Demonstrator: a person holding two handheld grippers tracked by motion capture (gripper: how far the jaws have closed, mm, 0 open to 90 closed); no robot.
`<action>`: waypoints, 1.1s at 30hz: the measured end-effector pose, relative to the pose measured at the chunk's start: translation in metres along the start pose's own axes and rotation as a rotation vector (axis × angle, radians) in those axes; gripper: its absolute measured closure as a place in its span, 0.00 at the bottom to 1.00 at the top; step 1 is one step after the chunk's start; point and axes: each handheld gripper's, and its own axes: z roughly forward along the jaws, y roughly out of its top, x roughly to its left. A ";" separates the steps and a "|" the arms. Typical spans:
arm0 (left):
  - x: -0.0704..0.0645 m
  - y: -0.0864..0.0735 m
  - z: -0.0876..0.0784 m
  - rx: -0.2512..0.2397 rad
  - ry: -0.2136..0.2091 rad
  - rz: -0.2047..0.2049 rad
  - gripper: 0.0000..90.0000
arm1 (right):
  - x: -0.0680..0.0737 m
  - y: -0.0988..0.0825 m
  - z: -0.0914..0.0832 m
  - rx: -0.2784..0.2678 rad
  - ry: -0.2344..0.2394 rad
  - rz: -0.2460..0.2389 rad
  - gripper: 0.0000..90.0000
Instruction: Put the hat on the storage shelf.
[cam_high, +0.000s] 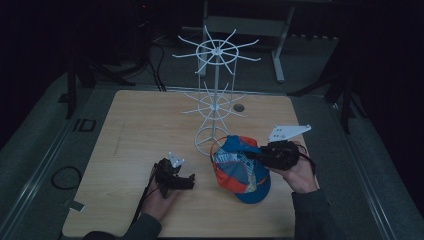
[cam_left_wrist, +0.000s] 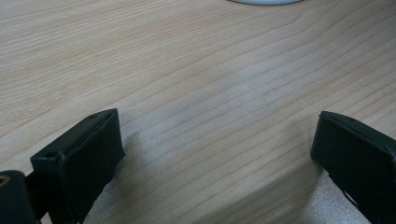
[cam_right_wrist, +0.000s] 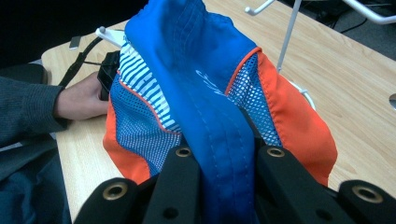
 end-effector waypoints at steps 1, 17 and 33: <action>0.000 0.000 0.000 0.000 0.000 0.000 0.03 | 0.000 0.000 -0.001 -0.005 0.001 0.001 0.93; 0.000 0.000 0.000 0.000 0.000 0.000 0.03 | -0.003 0.006 -0.019 -0.045 -0.011 0.001 0.93; 0.000 0.000 0.000 0.000 0.000 0.000 0.03 | -0.004 0.016 -0.034 -0.082 -0.024 -0.009 0.93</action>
